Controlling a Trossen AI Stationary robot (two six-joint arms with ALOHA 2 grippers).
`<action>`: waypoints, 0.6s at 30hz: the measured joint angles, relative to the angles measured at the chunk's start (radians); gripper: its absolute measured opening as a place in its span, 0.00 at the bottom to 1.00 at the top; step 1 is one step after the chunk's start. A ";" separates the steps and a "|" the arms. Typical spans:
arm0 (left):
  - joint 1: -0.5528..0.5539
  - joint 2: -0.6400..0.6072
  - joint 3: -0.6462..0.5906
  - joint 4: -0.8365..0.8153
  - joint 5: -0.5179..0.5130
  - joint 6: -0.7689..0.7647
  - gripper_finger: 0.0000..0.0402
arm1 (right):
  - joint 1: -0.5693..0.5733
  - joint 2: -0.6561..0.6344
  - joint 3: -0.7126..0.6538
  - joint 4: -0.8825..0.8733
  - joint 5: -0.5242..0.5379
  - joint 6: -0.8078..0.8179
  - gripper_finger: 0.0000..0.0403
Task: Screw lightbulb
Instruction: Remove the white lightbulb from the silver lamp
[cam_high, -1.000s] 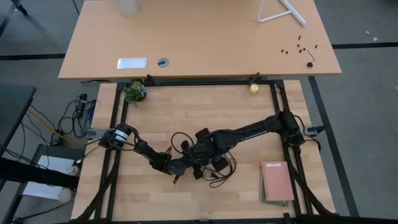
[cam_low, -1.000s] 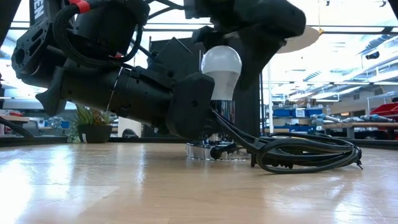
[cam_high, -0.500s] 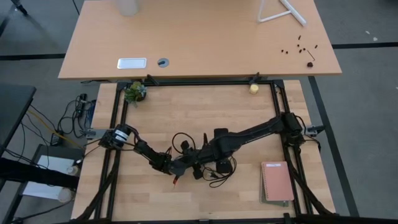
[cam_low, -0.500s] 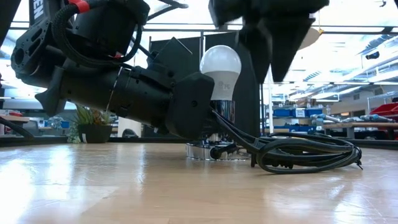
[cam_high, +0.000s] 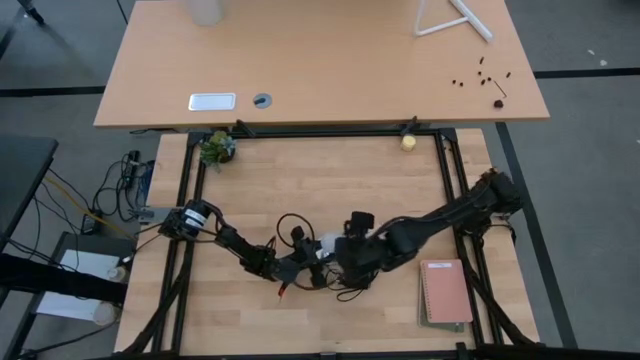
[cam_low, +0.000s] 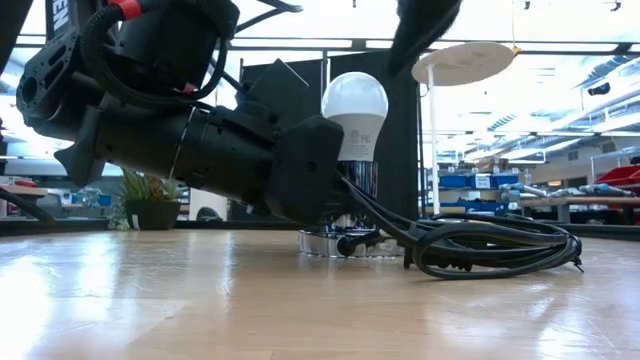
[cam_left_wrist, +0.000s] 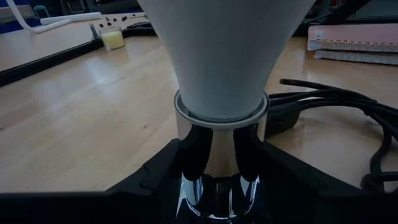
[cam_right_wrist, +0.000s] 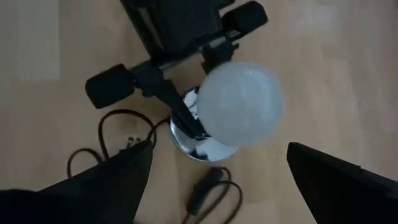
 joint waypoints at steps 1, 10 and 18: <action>-0.001 0.000 0.000 0.000 0.000 0.001 0.47 | 0.004 -0.030 -0.062 0.052 0.012 0.019 0.94; -0.001 0.000 0.000 0.000 0.001 0.001 0.47 | 0.032 -0.217 -0.521 0.515 0.146 0.105 0.94; -0.001 0.000 0.000 0.000 0.000 0.000 0.47 | 0.034 -0.158 -0.717 0.970 0.208 0.066 0.94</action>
